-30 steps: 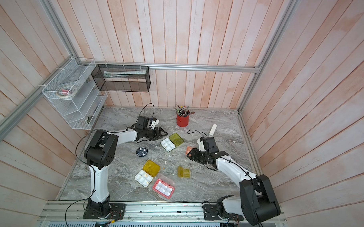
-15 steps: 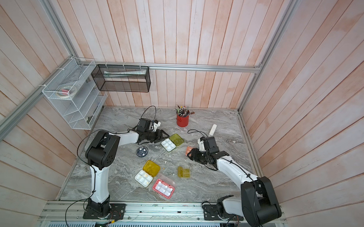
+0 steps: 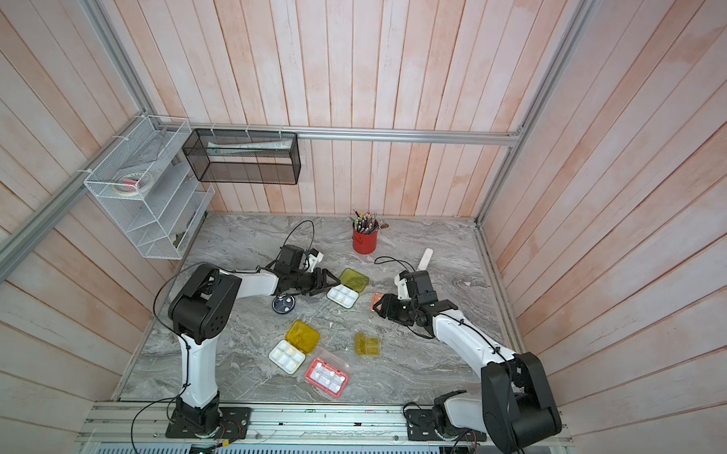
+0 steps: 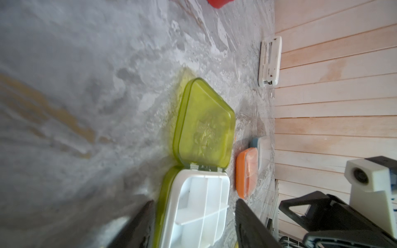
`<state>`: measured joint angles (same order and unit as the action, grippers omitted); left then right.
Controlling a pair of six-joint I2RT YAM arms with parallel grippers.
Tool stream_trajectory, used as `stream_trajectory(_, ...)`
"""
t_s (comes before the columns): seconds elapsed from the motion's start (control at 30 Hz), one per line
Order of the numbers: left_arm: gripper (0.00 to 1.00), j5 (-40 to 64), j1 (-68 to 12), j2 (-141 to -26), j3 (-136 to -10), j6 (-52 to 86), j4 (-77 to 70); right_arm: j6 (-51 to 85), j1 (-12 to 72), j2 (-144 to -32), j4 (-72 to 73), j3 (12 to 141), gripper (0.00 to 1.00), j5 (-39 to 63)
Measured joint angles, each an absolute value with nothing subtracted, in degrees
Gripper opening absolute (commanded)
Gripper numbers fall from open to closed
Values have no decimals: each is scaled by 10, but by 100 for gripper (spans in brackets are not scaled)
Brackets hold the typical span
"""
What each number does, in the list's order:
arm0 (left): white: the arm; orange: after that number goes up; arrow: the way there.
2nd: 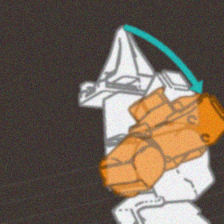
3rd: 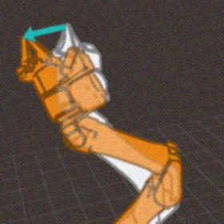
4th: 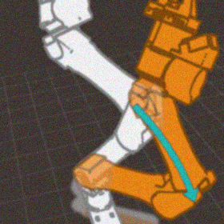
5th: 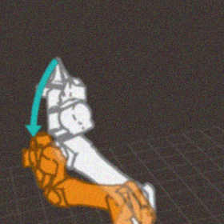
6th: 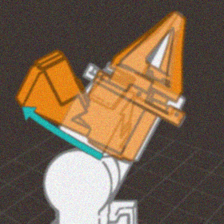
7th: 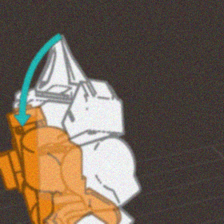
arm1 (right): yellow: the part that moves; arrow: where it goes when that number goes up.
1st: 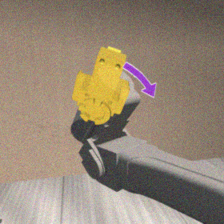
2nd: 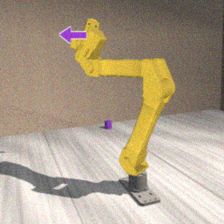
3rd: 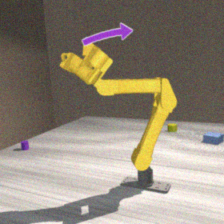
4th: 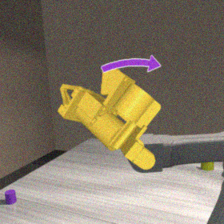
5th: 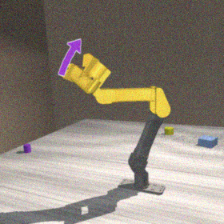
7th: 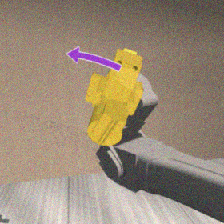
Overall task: Close pillboxes
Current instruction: Adjust the pillbox at the center of the board.
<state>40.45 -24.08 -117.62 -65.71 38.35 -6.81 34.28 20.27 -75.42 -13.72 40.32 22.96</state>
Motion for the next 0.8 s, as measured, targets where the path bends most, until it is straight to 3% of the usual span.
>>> stream_trajectory(0.43, 62, 400, -274, -1113, -584, 416, -97, 335, 203, -846, -123, 495, 56, 250)
stream_trajectory(0.8, 62, 400, -233, -1127, -686, 394, -50, 369, 234, -852, -76, 469, 56, 289)
